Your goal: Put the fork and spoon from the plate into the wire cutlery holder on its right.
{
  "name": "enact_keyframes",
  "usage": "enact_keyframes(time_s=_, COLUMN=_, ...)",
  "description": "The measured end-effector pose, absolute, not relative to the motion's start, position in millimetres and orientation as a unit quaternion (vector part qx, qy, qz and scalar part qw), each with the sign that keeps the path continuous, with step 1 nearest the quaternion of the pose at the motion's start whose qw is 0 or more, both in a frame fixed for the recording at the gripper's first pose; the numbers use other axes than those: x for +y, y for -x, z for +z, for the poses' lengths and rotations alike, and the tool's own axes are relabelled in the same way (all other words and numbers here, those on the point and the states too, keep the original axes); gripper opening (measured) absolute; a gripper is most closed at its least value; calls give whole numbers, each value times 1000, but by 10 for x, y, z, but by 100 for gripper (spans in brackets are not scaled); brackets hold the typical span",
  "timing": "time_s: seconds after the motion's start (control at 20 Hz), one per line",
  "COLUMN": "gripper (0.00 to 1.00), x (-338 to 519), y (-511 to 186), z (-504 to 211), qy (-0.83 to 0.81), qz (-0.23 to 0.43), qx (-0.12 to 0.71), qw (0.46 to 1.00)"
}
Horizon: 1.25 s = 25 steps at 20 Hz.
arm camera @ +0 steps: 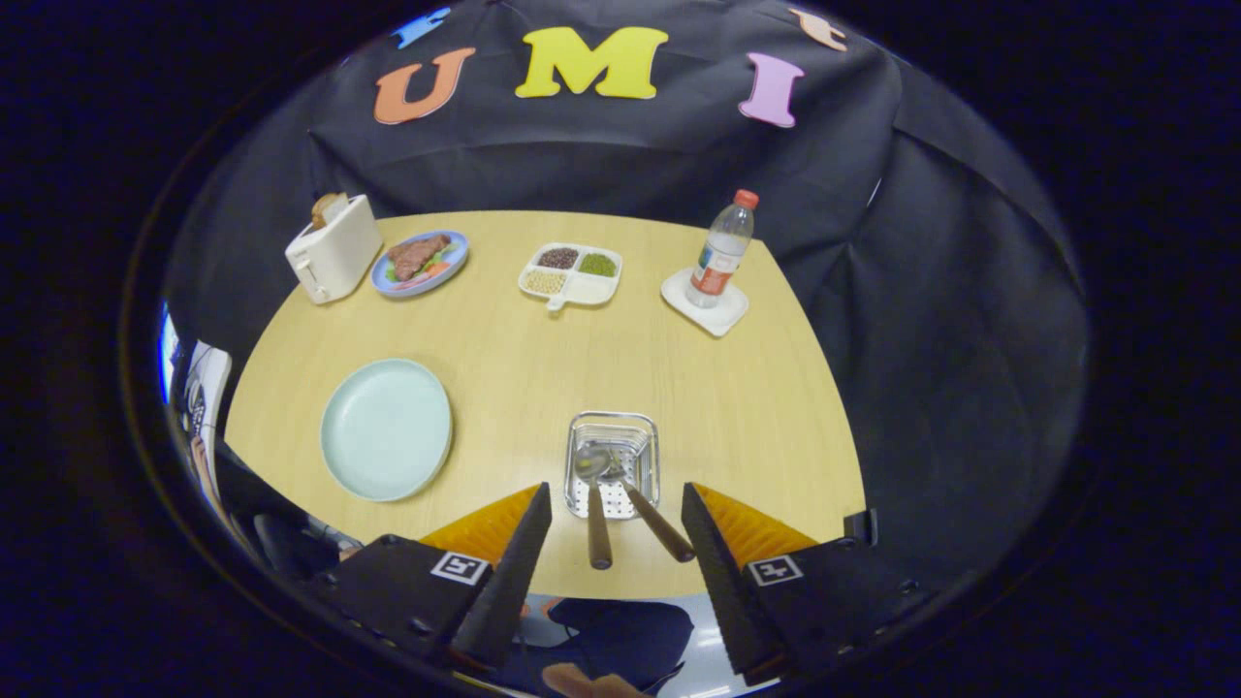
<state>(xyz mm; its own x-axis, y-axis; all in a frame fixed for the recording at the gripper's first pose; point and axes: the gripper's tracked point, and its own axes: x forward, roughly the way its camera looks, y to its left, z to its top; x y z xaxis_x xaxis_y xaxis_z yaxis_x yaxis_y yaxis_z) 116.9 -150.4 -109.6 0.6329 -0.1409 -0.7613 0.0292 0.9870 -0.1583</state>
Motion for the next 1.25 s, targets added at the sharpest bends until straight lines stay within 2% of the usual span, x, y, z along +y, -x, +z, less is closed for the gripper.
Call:
enact_keyframes(time_s=0.2, gripper=96, x=-1154, y=-1029, z=-887, qy=33, qz=-35, qx=355, qw=934)
enact_keyframes(time_s=0.35, gripper=97, x=-952, y=-773, z=-772, qy=21, qz=-35, qx=279, qw=959)
enact_keyframes(time_s=0.5, gripper=97, x=-795, y=-477, z=-586, qy=13, qz=-48, qx=162, qw=986)
enact_keyframes(time_s=0.8, gripper=96, x=-389, y=254, z=-493, qy=13, qz=-41, qx=15, qw=999)
enact_keyframes(time_s=1.25, gripper=96, x=-69, y=569, z=-872, qy=13, qz=-14, qx=6, qw=1000)
